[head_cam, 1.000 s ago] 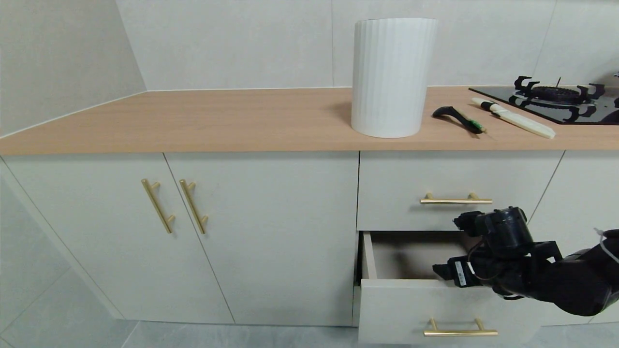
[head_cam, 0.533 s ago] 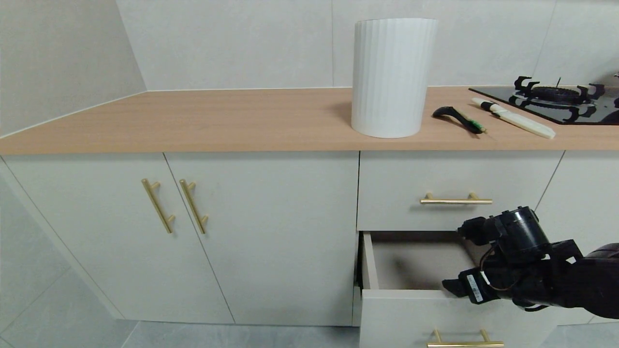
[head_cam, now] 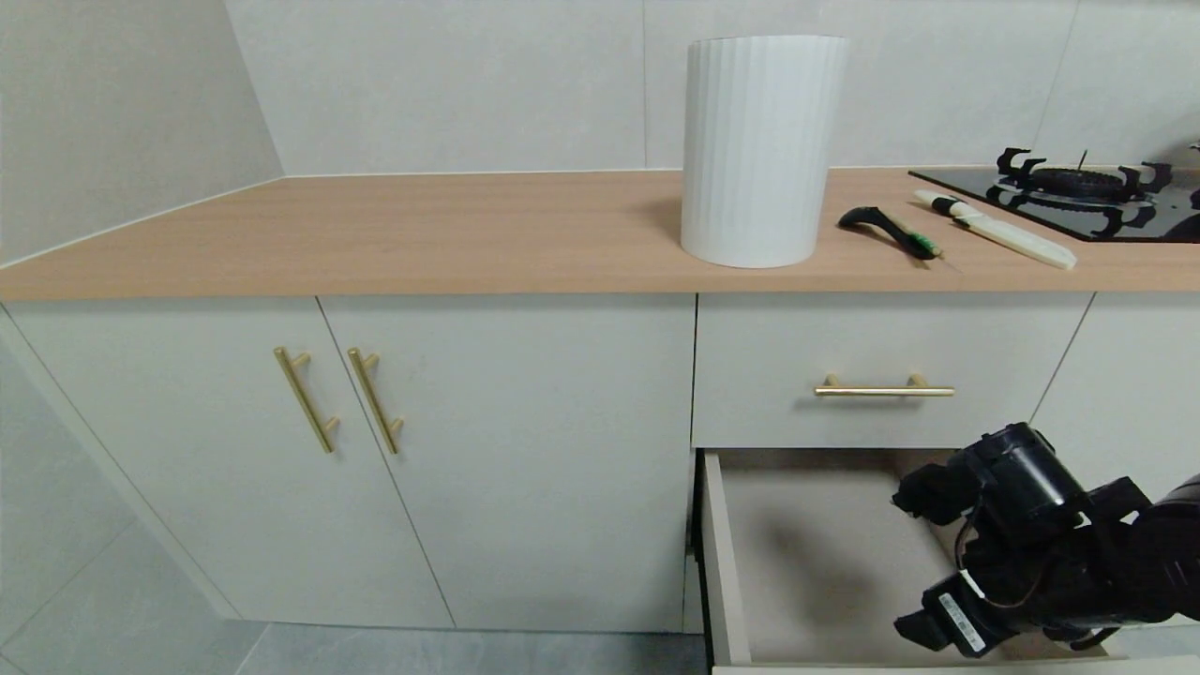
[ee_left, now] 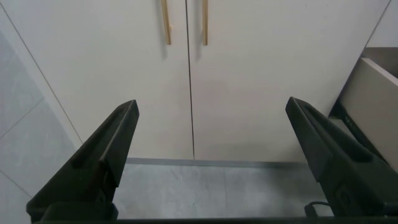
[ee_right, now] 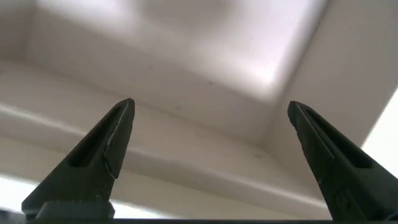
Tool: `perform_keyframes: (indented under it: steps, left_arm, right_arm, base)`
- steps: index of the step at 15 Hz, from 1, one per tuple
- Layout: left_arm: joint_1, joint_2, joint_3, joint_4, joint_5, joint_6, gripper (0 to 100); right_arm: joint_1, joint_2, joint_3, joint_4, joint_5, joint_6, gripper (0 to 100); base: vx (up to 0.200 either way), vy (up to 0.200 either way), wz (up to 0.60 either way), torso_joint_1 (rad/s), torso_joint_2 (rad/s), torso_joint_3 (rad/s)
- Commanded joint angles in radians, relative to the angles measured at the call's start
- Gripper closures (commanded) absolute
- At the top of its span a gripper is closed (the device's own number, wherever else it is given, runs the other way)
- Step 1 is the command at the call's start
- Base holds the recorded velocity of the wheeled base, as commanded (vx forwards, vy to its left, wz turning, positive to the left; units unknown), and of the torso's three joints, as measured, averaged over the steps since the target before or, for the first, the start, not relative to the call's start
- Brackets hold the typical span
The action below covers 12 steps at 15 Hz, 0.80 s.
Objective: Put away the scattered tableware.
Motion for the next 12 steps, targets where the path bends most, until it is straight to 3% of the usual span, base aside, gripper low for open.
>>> perform_keyframes:
  steps: [1, 3, 7, 10, 12]
  left_arm:
    - [0.0, 0.0, 0.0, 0.0, 0.0, 0.0, 0]
    - [0.0, 0.0, 0.0, 0.0, 0.0, 0.0, 0]
    - [0.0, 0.0, 0.0, 0.0, 0.0, 0.0, 0]
    - [0.0, 0.0, 0.0, 0.0, 0.0, 0.0, 0]
    - [0.0, 0.0, 0.0, 0.0, 0.0, 0.0, 0]
  right_arm:
    - [0.026, -0.087, 0.004, 0.089, 0.019, -0.051, 0]
    - [0.072, -0.16, -0.001, 0.227, 0.068, -0.103, 0]
    - [0.088, -0.17, -0.037, 0.235, 0.063, -0.088, 0]
    - [0.081, -0.179, -0.123, 0.177, 0.066, 0.142, 0]
    - [0.06, -0.228, -0.151, 0.175, 0.074, 0.201, 0]
  base:
    - [0.0, 0.0, 0.0, 0.0, 0.0, 0.0]
    - [0.0, 0.0, 0.0, 0.0, 0.0, 0.0]
    - [0.0, 0.0, 0.0, 0.0, 0.0, 0.0]
    - [0.0, 0.0, 0.0, 0.0, 0.0, 0.0]
    - [0.0, 0.0, 0.0, 0.0, 0.0, 0.0]
